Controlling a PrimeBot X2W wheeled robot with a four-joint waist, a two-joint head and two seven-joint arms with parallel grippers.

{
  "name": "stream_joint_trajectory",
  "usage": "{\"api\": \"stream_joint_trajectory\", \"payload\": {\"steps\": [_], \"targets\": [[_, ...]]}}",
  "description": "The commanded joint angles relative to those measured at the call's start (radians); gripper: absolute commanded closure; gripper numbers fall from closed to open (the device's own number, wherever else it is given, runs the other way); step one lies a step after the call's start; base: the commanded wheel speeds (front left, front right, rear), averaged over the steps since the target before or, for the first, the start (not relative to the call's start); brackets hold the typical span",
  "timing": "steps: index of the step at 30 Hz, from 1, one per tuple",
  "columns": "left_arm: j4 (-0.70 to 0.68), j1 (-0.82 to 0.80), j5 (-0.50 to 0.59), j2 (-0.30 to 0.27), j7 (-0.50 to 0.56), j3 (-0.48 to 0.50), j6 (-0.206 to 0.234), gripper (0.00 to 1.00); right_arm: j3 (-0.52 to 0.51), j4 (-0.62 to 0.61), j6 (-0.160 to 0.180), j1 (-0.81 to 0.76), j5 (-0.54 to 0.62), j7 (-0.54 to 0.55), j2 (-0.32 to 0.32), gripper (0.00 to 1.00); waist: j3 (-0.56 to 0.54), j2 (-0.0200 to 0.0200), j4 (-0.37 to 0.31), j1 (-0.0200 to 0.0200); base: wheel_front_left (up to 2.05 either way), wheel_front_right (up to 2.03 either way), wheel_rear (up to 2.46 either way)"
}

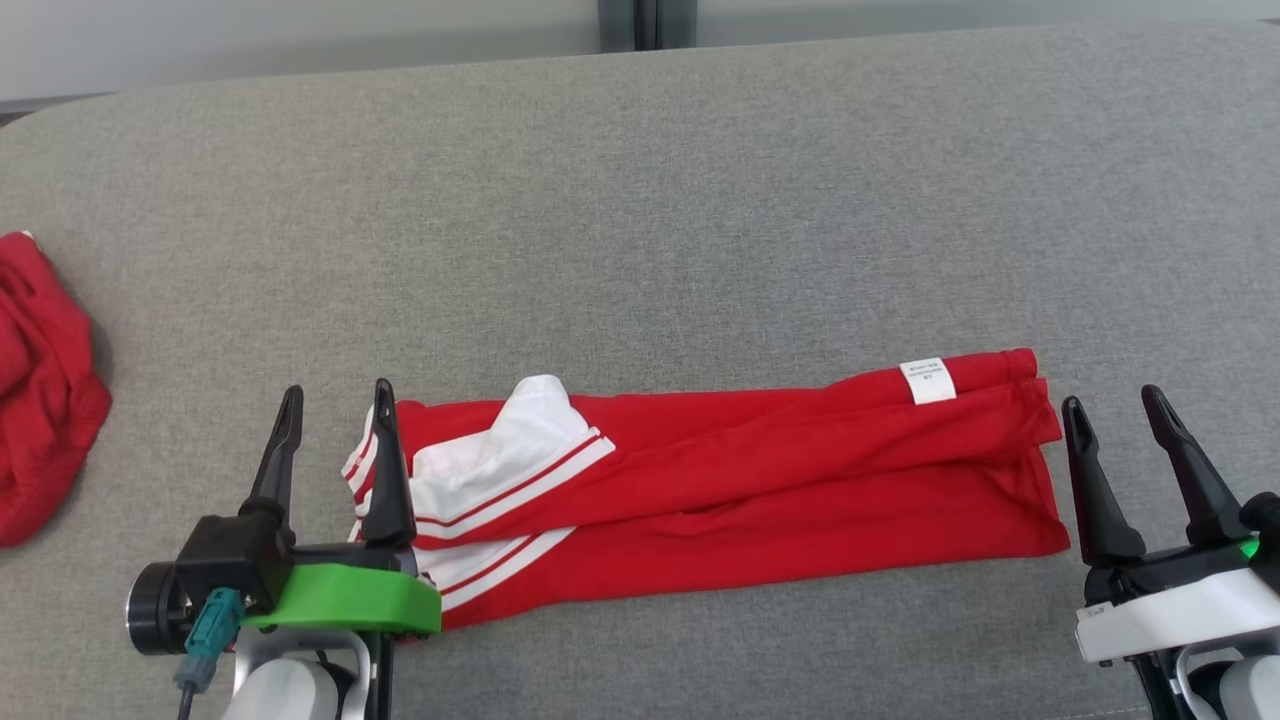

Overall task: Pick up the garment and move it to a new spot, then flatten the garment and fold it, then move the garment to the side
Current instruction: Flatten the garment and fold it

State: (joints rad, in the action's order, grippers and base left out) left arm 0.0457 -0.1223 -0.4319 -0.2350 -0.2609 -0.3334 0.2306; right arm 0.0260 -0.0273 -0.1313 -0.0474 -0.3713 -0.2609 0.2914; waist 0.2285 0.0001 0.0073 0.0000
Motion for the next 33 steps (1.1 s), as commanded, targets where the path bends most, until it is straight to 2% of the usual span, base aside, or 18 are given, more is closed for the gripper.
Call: {"api": "stream_joint_trajectory", "payload": {"steps": [1,12,20,26,33], "targets": [[-0.009,0.026,0.012,-0.012,-0.004,0.006,0.005,0.0,-0.002,-0.014,0.001,-0.018,0.013,0.005,-0.006,0.0,-0.021,-0.0001,-0.013,0.0,0.0,0.0,0.0],[-0.02,0.063,0.043,-0.026,-0.005,0.016,0.015,0.0,-0.02,-0.06,0.001,-0.056,0.022,0.045,-0.018,0.0,-0.053,-0.0001,-0.015,0.0,0.0,0.0,0.0],[-0.029,0.038,0.054,-0.024,-0.005,0.013,0.01,0.0,-0.028,-0.043,0.001,-0.04,0.01,0.061,-0.011,0.0,-0.026,-0.0001,-0.004,0.0,0.0,0.0,0.0],[-0.044,-0.003,0.073,-0.013,-0.005,0.003,0.007,0.0,0.0,0.03,0.001,0.012,-0.011,0.069,0.008,0.0,0.035,-0.0001,0.014,0.0,0.0,0.0,0.0],[-0.051,-0.047,0.094,0.007,-0.004,-0.008,-0.008,0.0,0.055,0.211,0.001,0.09,-0.057,0.043,0.028,0.0,0.09,-0.0001,0.041,0.0,0.0,0.0,0.0]]}}
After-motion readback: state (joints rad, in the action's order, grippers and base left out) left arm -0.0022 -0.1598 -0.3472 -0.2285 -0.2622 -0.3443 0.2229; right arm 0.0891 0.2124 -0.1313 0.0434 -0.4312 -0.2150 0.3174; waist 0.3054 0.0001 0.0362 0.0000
